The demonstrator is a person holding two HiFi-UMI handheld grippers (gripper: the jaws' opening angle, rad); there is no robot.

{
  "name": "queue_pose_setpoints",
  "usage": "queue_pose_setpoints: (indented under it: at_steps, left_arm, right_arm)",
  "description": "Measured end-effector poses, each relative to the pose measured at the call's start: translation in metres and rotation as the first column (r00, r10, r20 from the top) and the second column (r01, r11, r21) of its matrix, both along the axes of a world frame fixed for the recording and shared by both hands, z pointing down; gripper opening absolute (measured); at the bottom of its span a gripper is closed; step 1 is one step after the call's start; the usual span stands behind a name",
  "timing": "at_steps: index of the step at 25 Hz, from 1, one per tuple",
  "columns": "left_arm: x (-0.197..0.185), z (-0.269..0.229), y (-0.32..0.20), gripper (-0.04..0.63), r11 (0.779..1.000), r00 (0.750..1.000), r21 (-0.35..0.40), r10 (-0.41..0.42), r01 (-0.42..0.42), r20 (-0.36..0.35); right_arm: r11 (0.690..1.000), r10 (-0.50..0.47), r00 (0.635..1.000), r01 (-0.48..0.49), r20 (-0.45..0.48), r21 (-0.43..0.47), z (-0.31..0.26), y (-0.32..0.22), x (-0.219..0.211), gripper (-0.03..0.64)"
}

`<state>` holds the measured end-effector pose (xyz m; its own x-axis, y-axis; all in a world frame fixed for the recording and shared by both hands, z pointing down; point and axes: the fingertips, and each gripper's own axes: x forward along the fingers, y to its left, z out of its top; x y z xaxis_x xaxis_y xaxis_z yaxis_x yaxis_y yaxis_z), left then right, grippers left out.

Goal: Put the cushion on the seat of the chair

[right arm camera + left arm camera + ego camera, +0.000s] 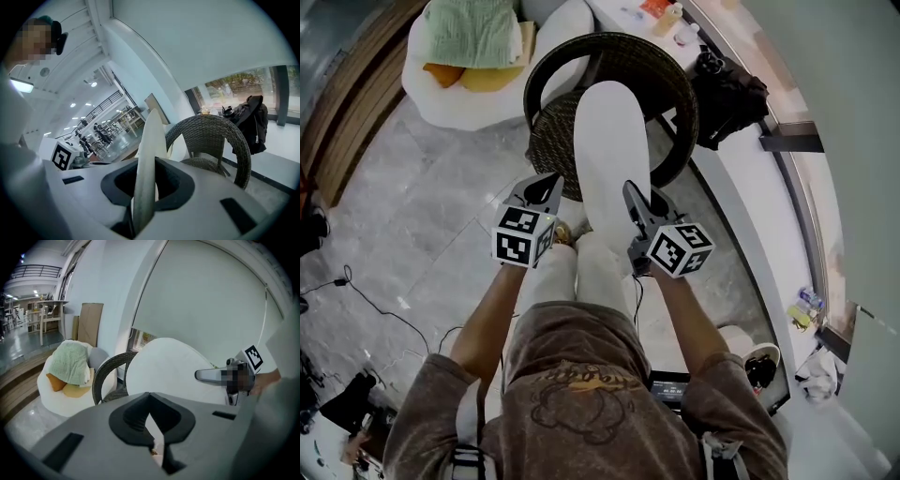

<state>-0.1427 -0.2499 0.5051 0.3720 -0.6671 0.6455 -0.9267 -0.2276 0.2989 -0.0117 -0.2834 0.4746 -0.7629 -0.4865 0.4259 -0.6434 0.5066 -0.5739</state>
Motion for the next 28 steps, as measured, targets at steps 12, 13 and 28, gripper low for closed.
queue_pose_setpoints:
  at_steps: [12, 13, 28]
  left_arm:
    - [-0.001, 0.058, -0.021, 0.005, 0.999, 1.000, -0.051, -0.016, 0.016, -0.009]
    - [-0.001, 0.063, -0.021, 0.005, 0.998, 1.000, -0.058, -0.017, 0.016, -0.010]
    - [0.004, 0.160, -0.013, 0.005, 0.987, 0.999, -0.159, -0.028, 0.024, -0.025]
  right_arm:
    - [0.998, -0.001, 1.000, 0.003, 0.025, -0.059, 0.066, -0.015, -0.010, 0.067]
    - [0.998, 0.002, 1.000, 0.000, 0.030, -0.065, 0.072, -0.017, -0.010, 0.067]
    - [0.991, 0.047, 0.995, -0.036, 0.087, -0.125, 0.154, -0.054, -0.027, 0.067]
